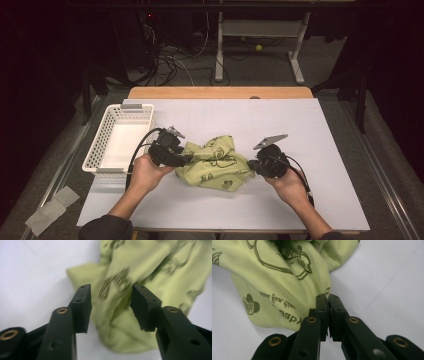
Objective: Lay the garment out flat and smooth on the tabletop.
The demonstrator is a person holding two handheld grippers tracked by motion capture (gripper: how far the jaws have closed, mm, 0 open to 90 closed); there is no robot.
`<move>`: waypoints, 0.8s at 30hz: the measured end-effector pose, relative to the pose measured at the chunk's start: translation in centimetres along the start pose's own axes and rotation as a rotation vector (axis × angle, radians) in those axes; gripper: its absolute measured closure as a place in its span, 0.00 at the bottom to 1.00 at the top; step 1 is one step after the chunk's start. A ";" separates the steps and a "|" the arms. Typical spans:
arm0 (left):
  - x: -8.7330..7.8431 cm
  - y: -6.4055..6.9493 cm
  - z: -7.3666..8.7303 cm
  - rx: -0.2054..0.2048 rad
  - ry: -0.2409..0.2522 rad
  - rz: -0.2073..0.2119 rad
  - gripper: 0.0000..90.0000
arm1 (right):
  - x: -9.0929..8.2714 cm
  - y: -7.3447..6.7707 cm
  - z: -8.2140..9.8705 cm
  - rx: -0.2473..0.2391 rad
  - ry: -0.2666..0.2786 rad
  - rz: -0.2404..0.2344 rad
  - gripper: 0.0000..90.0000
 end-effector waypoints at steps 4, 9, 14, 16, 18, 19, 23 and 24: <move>0.3 1.4 -2.0 0.057 -0.005 0.008 0.48 | 0.2 -0.1 -0.2 0.000 -0.003 -0.001 0.98; 2.1 2.8 -3.9 0.089 -0.039 0.021 0.47 | 0.4 -0.2 -0.3 -0.001 -0.004 -0.003 0.98; 3.6 3.0 -4.2 0.088 -0.087 -0.003 0.70 | 0.4 -0.3 -0.2 0.000 -0.006 -0.008 0.98; 3.4 2.4 -3.7 0.054 -0.059 -0.002 0.82 | 0.4 -0.3 -0.1 -0.010 -0.003 -0.011 0.98; 3.0 1.8 -3.1 0.041 -0.058 -0.041 0.88 | 0.4 -0.3 0.1 -0.009 -0.009 -0.010 0.98; 2.7 1.5 -2.7 0.033 -0.059 -0.051 0.89 | 0.4 -0.1 0.2 -0.011 -0.008 -0.010 0.98; 1.9 0.3 -0.8 0.002 -0.057 -0.075 0.90 | 0.4 0.3 1.0 0.005 -0.020 -0.016 0.98; 1.7 0.0 -0.3 -0.009 -0.055 -0.076 0.90 | 0.5 0.4 1.2 0.003 -0.020 -0.018 0.98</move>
Point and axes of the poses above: each handheld gripper's, and its own axes: x roughly forward along the jaws, z roughly out of its underside, y roughly to its right, the point moved 1 cm from there along x, roughly forward along the jaws, and after that the axes turned 2 degrees about -y, right-handed, at the moved point
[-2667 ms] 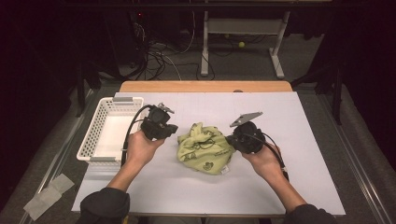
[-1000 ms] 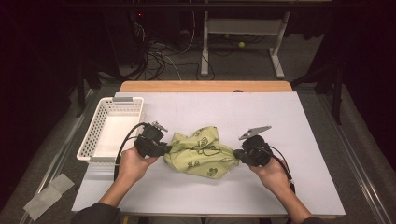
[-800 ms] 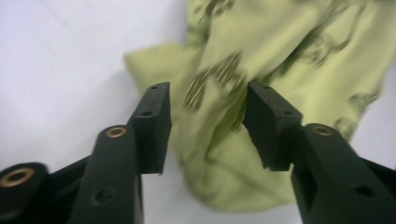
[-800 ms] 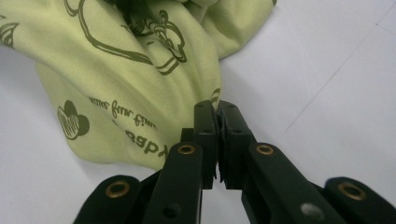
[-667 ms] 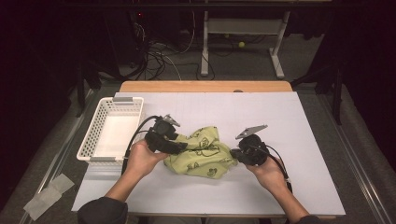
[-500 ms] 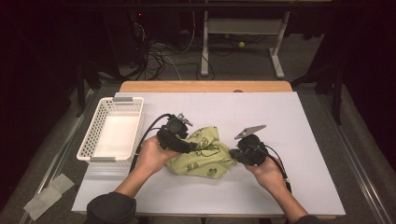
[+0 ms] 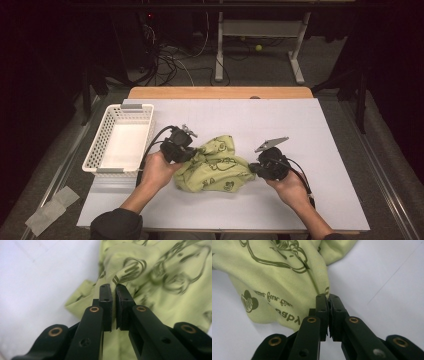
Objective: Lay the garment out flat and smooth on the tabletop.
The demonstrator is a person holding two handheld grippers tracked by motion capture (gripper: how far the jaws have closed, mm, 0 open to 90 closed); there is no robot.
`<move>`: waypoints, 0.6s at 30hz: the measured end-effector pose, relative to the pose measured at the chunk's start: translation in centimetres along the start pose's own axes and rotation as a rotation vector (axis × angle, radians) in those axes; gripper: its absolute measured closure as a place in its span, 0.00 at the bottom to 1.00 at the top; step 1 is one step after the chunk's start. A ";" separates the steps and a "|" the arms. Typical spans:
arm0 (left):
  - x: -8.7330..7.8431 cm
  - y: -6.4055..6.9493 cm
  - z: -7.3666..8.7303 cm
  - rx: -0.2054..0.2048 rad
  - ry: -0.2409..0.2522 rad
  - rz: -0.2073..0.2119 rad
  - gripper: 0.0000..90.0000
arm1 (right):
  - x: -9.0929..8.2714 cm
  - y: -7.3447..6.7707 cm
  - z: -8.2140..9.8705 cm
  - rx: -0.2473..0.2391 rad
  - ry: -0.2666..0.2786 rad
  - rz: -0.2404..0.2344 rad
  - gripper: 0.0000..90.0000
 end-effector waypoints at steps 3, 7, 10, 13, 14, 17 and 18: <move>0.2 -0.8 1.4 -0.033 0.003 0.008 0.90 | 0.2 -0.2 0.2 0.003 -0.026 -0.016 0.97; 0.7 -1.3 2.9 -0.057 0.010 0.023 0.90 | 0.3 -0.4 -0.5 0.005 -0.023 -0.021 0.88; 0.7 -1.5 3.7 -0.068 0.033 0.038 0.90 | 0.1 -0.4 -1.8 0.011 -0.007 -0.009 0.83; 0.8 -1.6 4.2 -0.077 0.058 0.046 0.89 | -0.1 -0.3 -3.5 0.009 0.004 0.022 0.80; 1.0 -1.7 4.2 -0.075 0.048 0.045 0.89 | -0.1 -0.3 -4.2 0.014 0.006 0.028 0.80; 1.0 -2.0 4.2 -0.083 0.046 0.053 0.89 | 0.2 -0.4 -6.3 0.018 0.016 0.032 0.78; 0.9 -2.0 4.2 -0.084 0.050 0.056 0.88 | 0.4 -0.5 -6.9 0.016 0.018 0.034 0.77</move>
Point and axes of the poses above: each handheld gripper's, and its own axes: x roughly forward along the jaws, z roughly out of its underside, y roughly to its right, the point moved 1 cm from there along x, roughly forward along the jaws, and after that the axes turned 2 degrees about -y, right-handed, at the moved point
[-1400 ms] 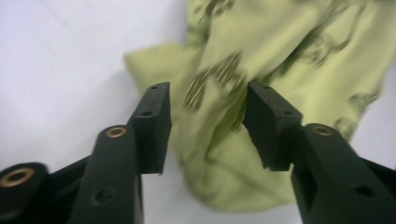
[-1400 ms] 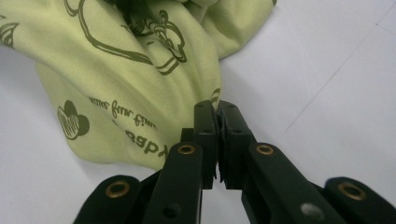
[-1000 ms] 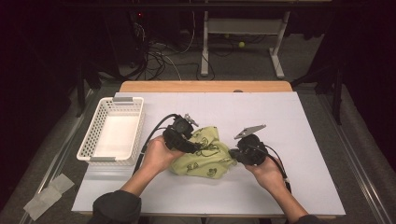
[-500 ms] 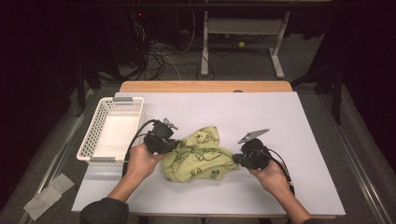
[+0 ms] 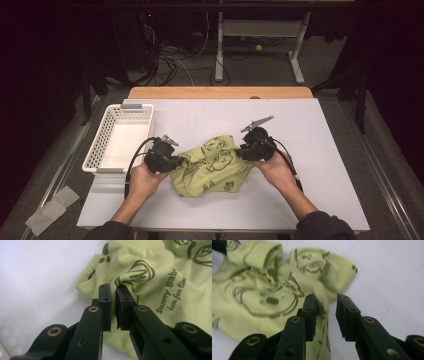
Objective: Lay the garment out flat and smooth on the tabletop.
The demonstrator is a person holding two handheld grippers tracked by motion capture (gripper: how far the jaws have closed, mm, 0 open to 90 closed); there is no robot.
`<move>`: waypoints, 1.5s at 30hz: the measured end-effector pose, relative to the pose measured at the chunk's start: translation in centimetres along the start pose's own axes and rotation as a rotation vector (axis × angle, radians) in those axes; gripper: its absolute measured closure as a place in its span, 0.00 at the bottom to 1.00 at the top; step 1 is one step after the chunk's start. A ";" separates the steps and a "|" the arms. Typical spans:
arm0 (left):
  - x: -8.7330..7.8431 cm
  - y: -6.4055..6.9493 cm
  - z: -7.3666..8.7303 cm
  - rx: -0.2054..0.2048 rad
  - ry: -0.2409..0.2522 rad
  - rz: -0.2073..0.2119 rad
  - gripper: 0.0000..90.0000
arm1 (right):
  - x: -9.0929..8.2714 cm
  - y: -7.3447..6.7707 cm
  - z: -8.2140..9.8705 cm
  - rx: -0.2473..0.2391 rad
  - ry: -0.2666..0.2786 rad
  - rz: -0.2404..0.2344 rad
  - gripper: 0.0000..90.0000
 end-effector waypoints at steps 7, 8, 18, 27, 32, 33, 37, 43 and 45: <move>-0.5 -0.3 0.1 -0.012 0.019 0.006 0.88 | 1.4 -0.9 -4.0 -0.002 0.009 -0.008 0.73; -0.6 -0.4 0.1 -0.011 0.018 0.004 0.88 | 1.7 -1.0 -4.4 -0.003 0.001 -0.004 0.73; -1.0 -0.6 0.0 -0.015 0.028 0.019 0.88 | 6.7 -1.2 -5.2 0.005 -0.173 -0.006 0.67; -1.3 -0.7 0.1 -0.018 0.051 0.013 0.88 | 5.9 -1.1 -5.0 -0.031 -0.174 -0.004 0.93; -1.3 -1.0 0.2 -0.034 0.067 0.011 0.88 | 3.4 -0.2 -5.0 -0.006 -0.095 0.021 0.93; -1.3 -1.0 0.2 -0.035 0.069 0.007 0.88 | 2.9 0.1 -4.9 -0.004 -0.082 0.034 0.93; -1.3 -1.1 0.1 -0.042 0.080 -0.008 0.88 | 0.6 1.9 -3.8 0.039 -0.038 0.071 0.93; -0.5 -1.1 0.1 -0.041 0.065 -0.006 0.88 | -0.9 4.7 -0.8 0.114 -0.037 0.102 0.93; -0.2 -1.1 0.1 -0.044 0.056 0.006 0.85 | -0.7 5.3 0.2 0.133 -0.054 0.099 0.92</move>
Point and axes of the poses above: each handheld gripper's, and its own axes: x roughly forward along the jaws, z roughly out of its underside, y roughly to its right, the point moved 1 cm from there along x, roughly forward along the jaws, and after that the axes turned 2 degrees about -y, right-handed, at the moved point
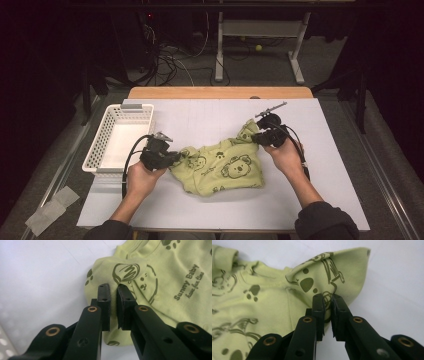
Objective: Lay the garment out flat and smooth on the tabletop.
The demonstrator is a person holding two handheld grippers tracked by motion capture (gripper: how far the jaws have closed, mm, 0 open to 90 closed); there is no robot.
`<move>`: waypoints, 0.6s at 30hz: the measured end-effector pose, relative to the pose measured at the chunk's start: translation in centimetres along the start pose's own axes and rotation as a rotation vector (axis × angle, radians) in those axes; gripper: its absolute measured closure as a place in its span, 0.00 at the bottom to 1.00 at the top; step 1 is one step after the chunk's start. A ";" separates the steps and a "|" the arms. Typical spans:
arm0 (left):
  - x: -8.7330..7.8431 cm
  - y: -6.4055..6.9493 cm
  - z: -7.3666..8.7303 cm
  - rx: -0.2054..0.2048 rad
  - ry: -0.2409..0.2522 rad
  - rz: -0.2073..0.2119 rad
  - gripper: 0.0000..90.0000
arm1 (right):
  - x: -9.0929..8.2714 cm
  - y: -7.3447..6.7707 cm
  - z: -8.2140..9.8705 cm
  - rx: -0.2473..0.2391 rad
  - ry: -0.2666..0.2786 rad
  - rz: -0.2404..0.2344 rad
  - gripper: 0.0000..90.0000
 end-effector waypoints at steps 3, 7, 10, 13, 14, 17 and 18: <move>-0.1 0.2 -0.1 -0.001 0.014 0.010 0.76 | 0.7 0.3 1.1 0.004 -0.017 -0.005 0.92; -1.0 0.9 -0.4 0.024 0.048 0.017 0.67 | 1.2 0.1 1.6 0.007 -0.024 -0.007 0.92; -1.4 1.4 -0.8 0.036 0.068 0.021 0.62 | 1.2 0.1 1.6 0.010 -0.021 -0.006 0.92; -1.7 2.1 -1.4 0.053 0.077 0.041 0.60 | 1.1 0.0 1.6 0.005 -0.022 -0.005 0.92; -1.7 2.4 -1.7 0.060 0.076 0.047 0.60 | 1.1 0.1 1.6 0.005 -0.020 -0.006 0.91; -0.9 3.4 -2.3 0.094 0.032 0.058 0.60 | 1.0 0.1 1.7 0.006 -0.020 -0.008 0.91; -0.5 3.6 -2.5 0.104 0.014 0.063 0.60 | 1.1 0.1 1.7 0.006 -0.020 -0.008 0.91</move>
Point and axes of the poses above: each handheld gripper's, and its own axes: x roughly forward along the jaws, z roughly out of its underside, y roughly to its right, the point moved 1 cm from there along x, roughly forward along the jaws, and after that the axes turned 2 degrees about -y, right-handed, at the moved point
